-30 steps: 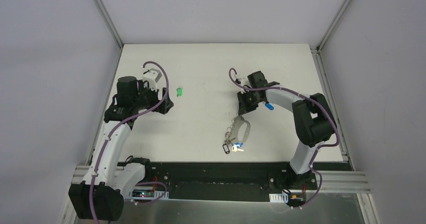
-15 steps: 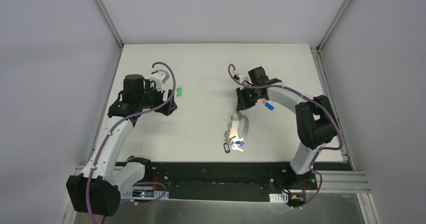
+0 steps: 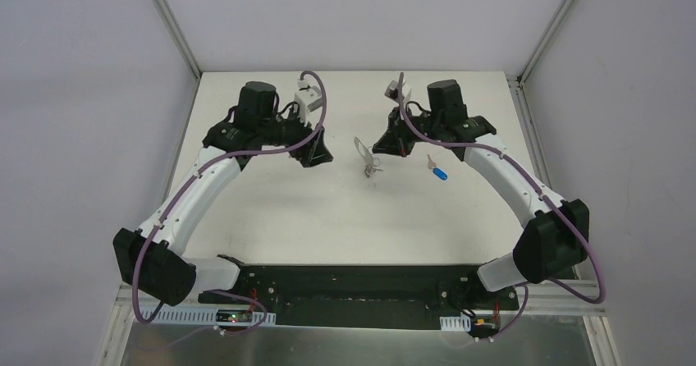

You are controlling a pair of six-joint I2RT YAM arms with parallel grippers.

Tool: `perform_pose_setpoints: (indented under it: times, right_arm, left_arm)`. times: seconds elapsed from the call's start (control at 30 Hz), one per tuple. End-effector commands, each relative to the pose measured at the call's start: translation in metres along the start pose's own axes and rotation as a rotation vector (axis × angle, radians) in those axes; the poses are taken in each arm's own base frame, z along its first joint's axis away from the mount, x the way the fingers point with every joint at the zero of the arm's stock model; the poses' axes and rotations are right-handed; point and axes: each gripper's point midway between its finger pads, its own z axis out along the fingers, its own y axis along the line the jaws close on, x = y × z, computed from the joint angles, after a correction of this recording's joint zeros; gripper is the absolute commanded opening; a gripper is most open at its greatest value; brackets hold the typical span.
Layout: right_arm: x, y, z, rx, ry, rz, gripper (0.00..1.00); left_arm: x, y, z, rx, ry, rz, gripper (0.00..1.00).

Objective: Put the keys on the keyring
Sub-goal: Pick up the keyring from the center of the board, then adjust the keyring.

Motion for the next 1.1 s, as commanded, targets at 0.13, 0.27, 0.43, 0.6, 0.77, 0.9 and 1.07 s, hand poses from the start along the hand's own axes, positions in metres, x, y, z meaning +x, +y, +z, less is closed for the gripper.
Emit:
perform_pose_setpoints:
  times: [0.13,0.27,0.43,0.6,0.77,0.9,1.07]
  right_arm:
    - [-0.079,0.079,-0.038,-0.267,-0.164,-0.05,0.0]
    - [-0.089,0.089,-0.044,-0.294,-0.186,-0.021,0.0]
    - [-0.093,0.095,-0.047,-0.32,-0.206,0.021,0.0]
    - [-0.098,0.096,-0.048,-0.325,-0.225,0.04,0.0]
    - [-0.101,0.095,-0.049,-0.334,-0.234,0.085,0.0]
    - [-0.103,0.091,-0.049,-0.342,-0.247,0.111,0.0]
    - [-0.103,0.087,-0.05,-0.335,-0.252,0.114,0.0]
  left_arm:
    - [-0.089,-0.063,0.009,0.248,-0.165,-0.002,0.68]
    - [-0.104,-0.078,0.008,0.328,-0.212,-0.078,0.59]
    - [-0.103,-0.089,0.008,0.4,-0.23,-0.128,0.53]
    - [-0.105,-0.092,0.009,0.424,-0.239,-0.166,0.46]
    - [-0.105,-0.093,0.011,0.443,-0.249,-0.199,0.37]
    - [-0.109,-0.094,0.011,0.457,-0.264,-0.205,0.3]
    - [-0.112,-0.094,0.013,0.468,-0.274,-0.228,0.22]
